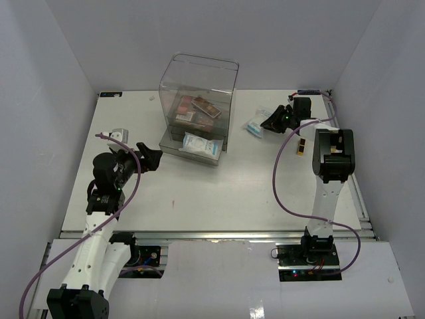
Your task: Organize the makeup
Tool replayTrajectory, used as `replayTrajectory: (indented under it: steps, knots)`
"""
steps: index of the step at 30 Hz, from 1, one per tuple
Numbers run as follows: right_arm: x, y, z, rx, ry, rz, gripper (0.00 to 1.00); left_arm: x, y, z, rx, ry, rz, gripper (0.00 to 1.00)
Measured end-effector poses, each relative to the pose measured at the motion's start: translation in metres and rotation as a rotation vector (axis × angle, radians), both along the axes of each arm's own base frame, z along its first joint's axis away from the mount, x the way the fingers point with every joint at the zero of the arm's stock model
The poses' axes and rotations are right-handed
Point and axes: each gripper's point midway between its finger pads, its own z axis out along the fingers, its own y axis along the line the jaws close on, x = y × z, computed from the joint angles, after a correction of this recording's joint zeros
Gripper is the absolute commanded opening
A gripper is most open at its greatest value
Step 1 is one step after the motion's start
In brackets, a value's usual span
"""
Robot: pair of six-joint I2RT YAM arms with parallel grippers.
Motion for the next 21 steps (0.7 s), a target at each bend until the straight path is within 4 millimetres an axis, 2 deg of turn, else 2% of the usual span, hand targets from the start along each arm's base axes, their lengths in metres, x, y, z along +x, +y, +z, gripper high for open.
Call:
replayTrajectory:
  steps: [2, 6, 9, 11, 13, 21]
  knots:
    - [0.002, -0.002, 0.002, 0.001, -0.013, 0.001, 0.14, 0.000, 0.000, -0.001, 0.000, 0.002, 0.000, 0.93]
    - [0.004, -0.005, 0.003, 0.002, -0.034, 0.009, 0.11, 0.001, -0.001, -0.001, -0.001, 0.002, -0.004, 0.93]
    - [-0.007, -0.007, 0.003, -0.026, -0.059, 0.042, 0.09, 0.002, -0.003, -0.003, -0.003, 0.011, -0.016, 0.92]
    - [-0.024, -0.008, 0.009, -0.052, -0.075, 0.078, 0.08, 0.003, -0.004, -0.006, -0.005, 0.020, -0.023, 0.92]
    - [-0.038, -0.009, 0.024, -0.078, -0.109, 0.117, 0.08, 0.003, -0.005, -0.007, -0.006, 0.026, -0.028, 0.93]
    - [-0.083, -0.012, 0.108, -0.225, -0.389, 0.263, 0.08, 0.001, -0.007, -0.003, -0.011, 0.013, -0.044, 0.93]
